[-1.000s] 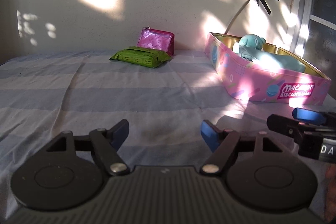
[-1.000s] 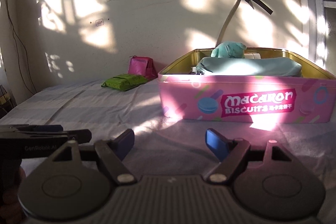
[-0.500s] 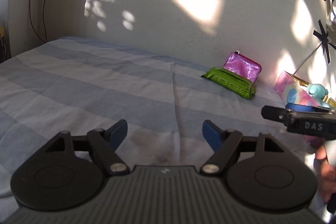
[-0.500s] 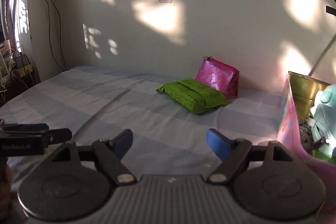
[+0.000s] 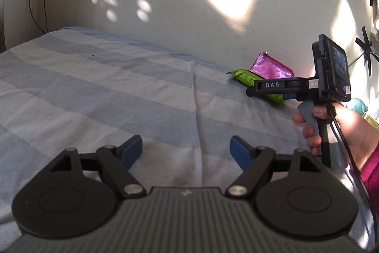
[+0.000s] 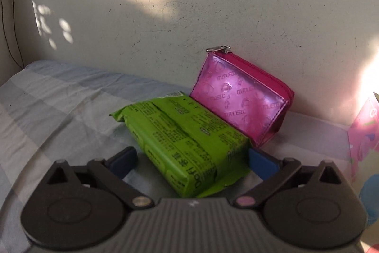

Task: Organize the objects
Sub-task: 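Grasp the green wrapped pack with both grippers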

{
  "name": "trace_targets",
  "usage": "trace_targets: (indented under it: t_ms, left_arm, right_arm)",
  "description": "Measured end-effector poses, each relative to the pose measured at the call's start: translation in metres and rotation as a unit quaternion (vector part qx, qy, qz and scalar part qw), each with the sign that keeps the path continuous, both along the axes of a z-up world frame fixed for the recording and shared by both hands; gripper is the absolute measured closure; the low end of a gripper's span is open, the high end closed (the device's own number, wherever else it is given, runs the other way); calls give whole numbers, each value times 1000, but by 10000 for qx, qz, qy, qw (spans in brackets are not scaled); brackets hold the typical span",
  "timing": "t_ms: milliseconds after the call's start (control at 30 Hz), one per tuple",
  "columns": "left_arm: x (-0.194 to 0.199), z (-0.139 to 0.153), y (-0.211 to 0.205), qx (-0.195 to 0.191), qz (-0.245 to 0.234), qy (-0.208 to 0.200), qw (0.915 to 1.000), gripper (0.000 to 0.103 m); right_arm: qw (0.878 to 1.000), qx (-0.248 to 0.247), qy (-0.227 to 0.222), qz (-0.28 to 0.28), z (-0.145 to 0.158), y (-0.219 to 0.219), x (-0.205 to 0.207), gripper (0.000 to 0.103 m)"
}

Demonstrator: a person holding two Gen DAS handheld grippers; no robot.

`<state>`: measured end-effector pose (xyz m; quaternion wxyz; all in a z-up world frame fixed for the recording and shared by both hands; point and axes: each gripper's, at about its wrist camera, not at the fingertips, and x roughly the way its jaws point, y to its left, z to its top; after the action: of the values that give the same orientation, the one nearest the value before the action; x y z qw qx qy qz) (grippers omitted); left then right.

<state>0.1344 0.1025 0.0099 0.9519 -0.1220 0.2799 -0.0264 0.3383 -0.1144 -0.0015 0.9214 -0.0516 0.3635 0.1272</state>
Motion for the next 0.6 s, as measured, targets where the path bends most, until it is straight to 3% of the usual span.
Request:
trace_targets:
  t_ms: [33, 100, 200, 400, 500, 600]
  left_arm:
    - [0, 0, 1, -19, 4, -2, 10000, 20]
    - [0, 0, 2, -48, 19, -7, 10000, 20]
    - [0, 0, 3, -76, 30, -23, 10000, 20]
    - [-1, 0, 7, -236, 87, -114, 9996, 20]
    - [-2, 1, 12, -407, 63, -209, 9989, 20]
    - [-4, 2, 16, -674, -82, -333, 9971, 20]
  right_arm:
    - [10000, -6, -91, 5, 0, -1, -5, 23]
    - [9997, 77, -193, 145, 1, -4, -15, 40]
    - [9991, -55, -347, 224, 2, -1, -33, 60]
    - [9959, -297, -560, 644, 8, 11, -80, 69]
    - [9921, -492, -651, 956, 11, 11, -119, 79]
    - [9881, -541, -642, 1290, 16, 3, -165, 81]
